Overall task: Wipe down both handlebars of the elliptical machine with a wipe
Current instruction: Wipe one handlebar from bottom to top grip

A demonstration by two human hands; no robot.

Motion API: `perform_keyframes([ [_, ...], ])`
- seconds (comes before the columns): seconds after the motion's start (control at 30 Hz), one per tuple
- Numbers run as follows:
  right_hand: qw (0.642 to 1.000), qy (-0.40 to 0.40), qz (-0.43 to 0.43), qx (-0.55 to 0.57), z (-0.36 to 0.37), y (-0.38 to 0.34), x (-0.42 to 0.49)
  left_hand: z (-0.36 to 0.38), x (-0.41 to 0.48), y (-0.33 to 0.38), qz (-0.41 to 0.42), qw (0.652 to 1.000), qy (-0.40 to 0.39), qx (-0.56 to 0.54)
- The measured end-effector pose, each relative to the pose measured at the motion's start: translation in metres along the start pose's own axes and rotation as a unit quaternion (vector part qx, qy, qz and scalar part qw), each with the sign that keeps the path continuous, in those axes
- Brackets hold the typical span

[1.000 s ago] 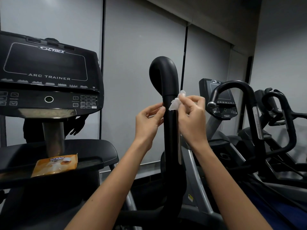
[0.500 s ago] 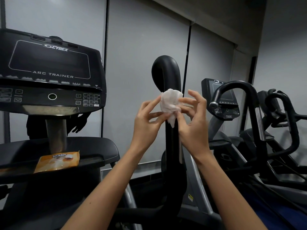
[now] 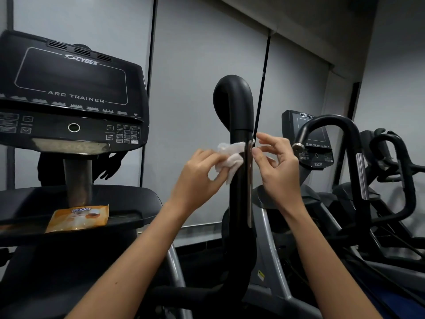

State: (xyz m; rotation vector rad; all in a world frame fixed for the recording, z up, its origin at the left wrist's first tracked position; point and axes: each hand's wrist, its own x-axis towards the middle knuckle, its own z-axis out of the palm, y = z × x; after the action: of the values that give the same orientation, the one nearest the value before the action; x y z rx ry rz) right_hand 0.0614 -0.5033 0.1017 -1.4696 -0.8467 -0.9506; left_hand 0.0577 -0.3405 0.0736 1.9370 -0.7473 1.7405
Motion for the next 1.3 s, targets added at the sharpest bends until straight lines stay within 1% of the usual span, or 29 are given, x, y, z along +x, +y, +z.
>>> perform_keyframes([
  [0.07,1.000,-0.008,0.019,-0.007,0.001,0.005,0.000,0.000,-0.002,0.008,-0.078,0.996,-0.004,-0.048],
  [0.17,0.999,-0.015,0.042,-0.005,0.004,0.012,-0.001,0.003,0.023,0.015,-0.188,0.974,0.028,-0.125],
  [0.27,0.998,-0.018,0.056,0.008,0.009,0.012,-0.002,0.008,0.043,0.013,-0.254,0.951,0.051,-0.169],
  [0.33,0.998,-0.016,0.055,0.013,0.009,0.011,-0.002,0.013,0.039,0.014,-0.259,0.945,0.052,-0.192],
  [0.47,0.999,-0.021,0.049,0.008,0.008,0.011,-0.003,0.018,0.001,0.021,-0.263,0.939,0.074,-0.207],
  [0.6,0.999,-0.018,0.045,0.010,0.009,0.010,-0.004,0.019,-0.024,0.030,-0.181,0.961,0.085,-0.193],
  [0.63,0.999,-0.016,0.047,0.013,0.009,0.010,-0.004,0.021,-0.019,0.029,-0.184,0.961,0.086,-0.190],
  [0.67,0.999,-0.016,0.049,0.015,0.009,0.010,-0.003,0.023,-0.010,0.029,-0.208,0.955,0.089,-0.194],
  [0.7,0.999,-0.017,0.049,0.015,0.009,0.010,-0.003,0.025,0.001,0.028,-0.248,0.941,0.092,-0.212],
  [0.73,0.999,-0.019,0.048,0.013,0.009,0.010,-0.003,0.027,0.013,0.026,-0.294,0.919,0.090,-0.247],
  [0.77,0.999,-0.021,0.049,0.011,0.009,0.010,-0.003,0.028,0.024,0.025,-0.333,0.890,0.086,-0.299],
  [0.83,0.998,-0.025,0.054,0.009,0.008,0.010,-0.003,0.032,0.037,0.019,-0.391,0.821,0.068,-0.410],
  [0.9,0.998,-0.028,0.056,0.005,0.007,0.009,-0.002,0.034,0.041,0.015,-0.425,0.757,0.034,-0.495],
  [0.93,0.998,-0.030,0.057,0.005,0.007,0.009,-0.002,0.034,0.039,0.013,-0.431,0.732,0.008,-0.528],
  [0.97,0.998,-0.031,0.057,0.003,0.007,0.008,-0.002,0.034,0.036,0.012,-0.432,0.715,-0.020,-0.550],
  [1.0,0.998,-0.031,0.055,0.001,0.007,0.008,-0.002,0.034,0.031,0.011,-0.431,0.706,-0.046,-0.560],
  [1.07,0.998,-0.032,0.052,-0.005,0.006,0.007,-0.001,0.034,0.020,0.010,-0.432,0.699,-0.069,-0.566],
  [1.13,0.998,-0.033,0.055,-0.006,0.005,0.007,-0.001,0.032,0.007,0.014,-0.439,0.693,-0.052,-0.569],
  [1.17,0.998,-0.032,0.056,-0.007,0.005,0.007,-0.001,0.030,0.002,0.018,-0.438,0.699,-0.032,-0.564],
  [1.2,0.998,-0.033,0.055,-0.008,0.004,0.007,-0.001,0.029,-0.002,0.021,-0.432,0.716,-0.008,-0.548],
  [1.3,0.998,-0.036,0.053,-0.009,0.005,0.008,-0.001,0.025,0.000,0.027,-0.405,0.781,0.063,-0.471],
])
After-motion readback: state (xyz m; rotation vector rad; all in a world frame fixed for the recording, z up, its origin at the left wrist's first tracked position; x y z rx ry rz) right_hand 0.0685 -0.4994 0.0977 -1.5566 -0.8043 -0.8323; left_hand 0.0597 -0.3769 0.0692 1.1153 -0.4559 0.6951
